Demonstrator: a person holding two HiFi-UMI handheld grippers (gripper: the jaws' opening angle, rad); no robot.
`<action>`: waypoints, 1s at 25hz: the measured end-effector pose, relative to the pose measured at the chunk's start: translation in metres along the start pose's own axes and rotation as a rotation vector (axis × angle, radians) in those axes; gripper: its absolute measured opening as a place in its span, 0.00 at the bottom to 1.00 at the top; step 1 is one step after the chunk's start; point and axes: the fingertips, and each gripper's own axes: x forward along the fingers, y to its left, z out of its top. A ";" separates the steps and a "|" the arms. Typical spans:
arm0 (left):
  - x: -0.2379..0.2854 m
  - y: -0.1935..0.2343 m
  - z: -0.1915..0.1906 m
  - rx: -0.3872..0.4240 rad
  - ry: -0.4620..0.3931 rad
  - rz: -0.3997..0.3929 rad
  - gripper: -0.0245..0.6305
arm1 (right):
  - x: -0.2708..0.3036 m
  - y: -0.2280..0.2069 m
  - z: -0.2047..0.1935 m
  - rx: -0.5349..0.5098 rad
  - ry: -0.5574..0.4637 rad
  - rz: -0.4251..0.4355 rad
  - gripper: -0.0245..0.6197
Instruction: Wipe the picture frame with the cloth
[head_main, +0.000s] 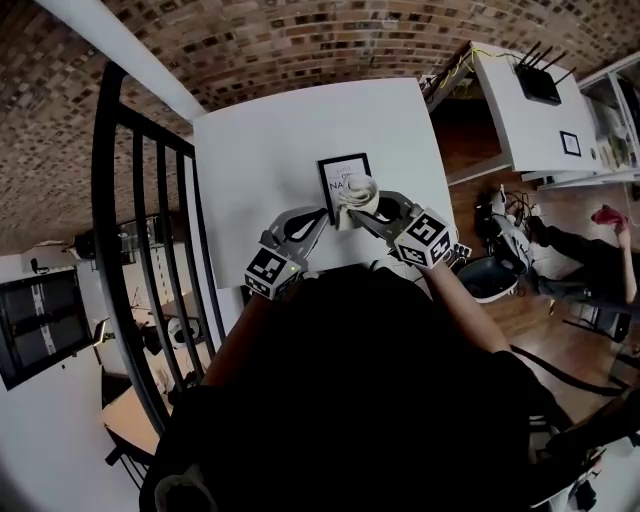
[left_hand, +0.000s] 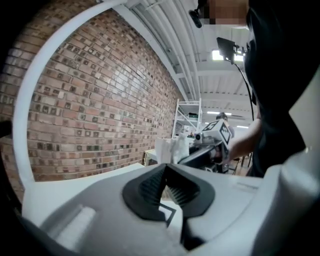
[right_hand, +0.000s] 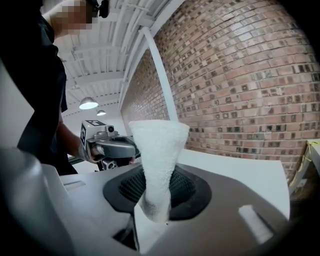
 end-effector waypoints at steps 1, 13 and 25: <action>-0.002 0.003 0.000 -0.004 0.000 -0.008 0.04 | 0.005 -0.004 -0.003 0.001 0.015 -0.015 0.21; 0.001 0.027 -0.005 -0.058 -0.018 0.072 0.04 | 0.053 -0.077 -0.048 -0.009 0.240 -0.048 0.21; 0.013 0.025 -0.019 -0.076 -0.016 0.188 0.04 | 0.112 -0.138 -0.103 0.099 0.450 -0.055 0.21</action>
